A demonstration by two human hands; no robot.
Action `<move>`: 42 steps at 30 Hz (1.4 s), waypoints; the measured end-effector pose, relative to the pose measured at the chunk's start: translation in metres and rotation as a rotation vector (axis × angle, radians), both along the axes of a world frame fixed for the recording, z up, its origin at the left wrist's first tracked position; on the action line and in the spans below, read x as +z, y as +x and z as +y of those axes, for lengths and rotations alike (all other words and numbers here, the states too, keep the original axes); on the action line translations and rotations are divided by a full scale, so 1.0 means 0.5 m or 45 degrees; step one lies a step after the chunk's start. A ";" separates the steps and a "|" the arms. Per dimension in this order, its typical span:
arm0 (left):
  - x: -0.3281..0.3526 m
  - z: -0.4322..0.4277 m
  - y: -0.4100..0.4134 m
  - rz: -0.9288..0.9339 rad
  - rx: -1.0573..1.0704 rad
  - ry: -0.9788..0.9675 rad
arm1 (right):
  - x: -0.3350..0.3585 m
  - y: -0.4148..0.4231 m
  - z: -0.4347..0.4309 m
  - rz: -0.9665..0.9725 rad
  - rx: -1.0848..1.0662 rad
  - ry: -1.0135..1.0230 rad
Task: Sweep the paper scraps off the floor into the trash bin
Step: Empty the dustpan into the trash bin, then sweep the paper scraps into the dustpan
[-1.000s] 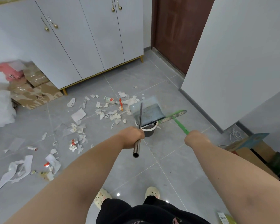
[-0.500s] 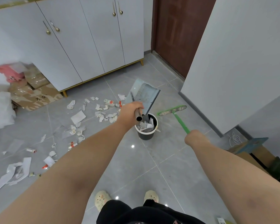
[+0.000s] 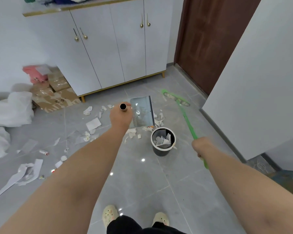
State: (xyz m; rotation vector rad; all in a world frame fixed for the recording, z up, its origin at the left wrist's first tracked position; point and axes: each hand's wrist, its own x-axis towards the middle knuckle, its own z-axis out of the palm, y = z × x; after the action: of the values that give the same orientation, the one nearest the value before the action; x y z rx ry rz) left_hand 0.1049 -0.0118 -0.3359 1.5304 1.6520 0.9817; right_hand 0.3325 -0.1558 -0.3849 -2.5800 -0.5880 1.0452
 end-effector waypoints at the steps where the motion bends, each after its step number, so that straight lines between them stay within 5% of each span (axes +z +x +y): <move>1: -0.001 0.006 -0.012 -0.014 0.053 -0.029 | 0.008 -0.007 0.010 -0.057 0.069 -0.015; 17: -0.074 0.022 -0.339 -0.143 0.619 -0.299 | -0.018 -0.246 0.156 0.057 0.467 -0.062; 29: -0.125 0.055 -0.719 -0.306 0.810 -0.426 | -0.066 -0.647 0.269 0.006 0.798 -0.215; 42: -0.178 0.168 -1.091 -0.183 0.867 -0.607 | -0.152 -1.089 0.364 -0.063 1.050 -0.326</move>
State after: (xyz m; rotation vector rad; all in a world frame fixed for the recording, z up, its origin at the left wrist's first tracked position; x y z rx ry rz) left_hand -0.4407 0.0721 -0.4247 0.5721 2.1521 0.8987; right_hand -0.2121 0.0262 -0.4607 -2.6016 -1.7205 1.3458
